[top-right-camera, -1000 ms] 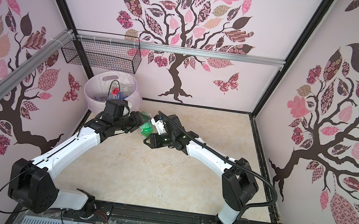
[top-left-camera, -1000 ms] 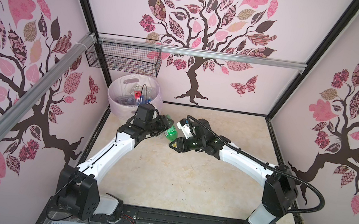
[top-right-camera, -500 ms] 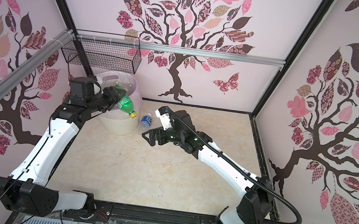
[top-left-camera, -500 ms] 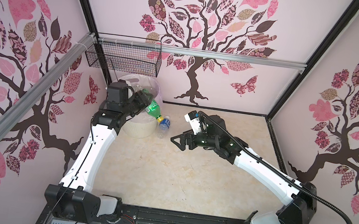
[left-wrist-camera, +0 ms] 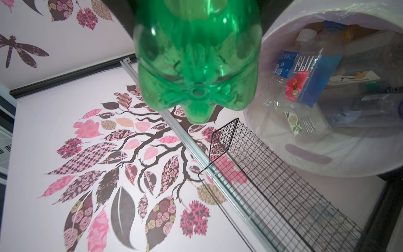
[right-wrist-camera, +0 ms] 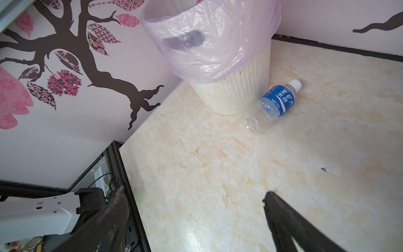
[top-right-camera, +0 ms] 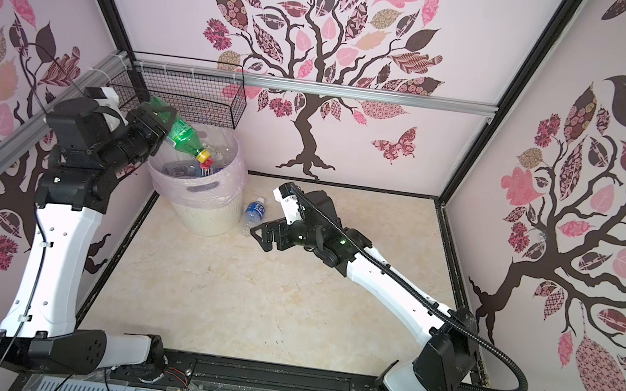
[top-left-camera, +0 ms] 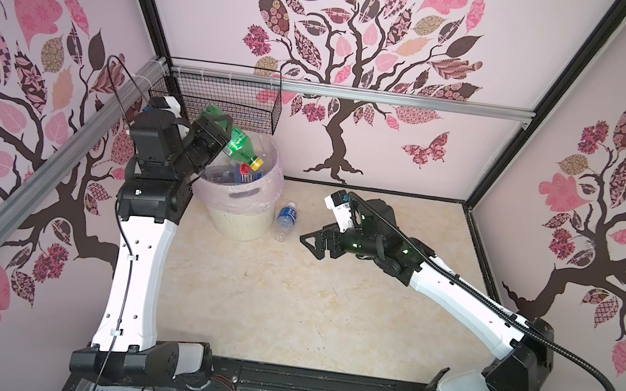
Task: Throw the plastic bottles in the bin
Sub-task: 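Carry the Sprite bottle into the bin with the left gripper while the right opens, then grasp the blue-label water bottle beside the bin with the right gripper while the left returns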
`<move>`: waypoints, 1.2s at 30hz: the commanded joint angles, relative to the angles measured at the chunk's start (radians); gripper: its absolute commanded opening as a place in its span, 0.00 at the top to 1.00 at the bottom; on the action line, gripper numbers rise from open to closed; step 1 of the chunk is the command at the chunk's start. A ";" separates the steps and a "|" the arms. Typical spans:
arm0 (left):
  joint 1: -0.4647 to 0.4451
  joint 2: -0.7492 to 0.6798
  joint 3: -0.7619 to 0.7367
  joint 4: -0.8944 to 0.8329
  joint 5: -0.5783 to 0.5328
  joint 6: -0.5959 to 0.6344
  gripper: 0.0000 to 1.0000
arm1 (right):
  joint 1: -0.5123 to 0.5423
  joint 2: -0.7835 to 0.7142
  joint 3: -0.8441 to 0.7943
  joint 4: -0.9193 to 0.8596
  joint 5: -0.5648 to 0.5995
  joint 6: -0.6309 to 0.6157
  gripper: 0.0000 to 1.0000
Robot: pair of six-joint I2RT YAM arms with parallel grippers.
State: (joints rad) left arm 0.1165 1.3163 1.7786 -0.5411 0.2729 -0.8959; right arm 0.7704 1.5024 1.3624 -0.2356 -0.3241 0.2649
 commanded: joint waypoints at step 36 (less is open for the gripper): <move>-0.238 -0.194 -0.523 0.048 0.151 0.074 0.03 | -0.094 0.282 -0.021 0.191 0.136 0.316 0.00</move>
State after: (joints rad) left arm -0.0910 1.1656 1.3197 -0.5266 0.4198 -0.8547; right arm 0.6704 1.6905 1.2999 -0.0921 -0.2104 0.5163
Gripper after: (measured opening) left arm 0.971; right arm 0.995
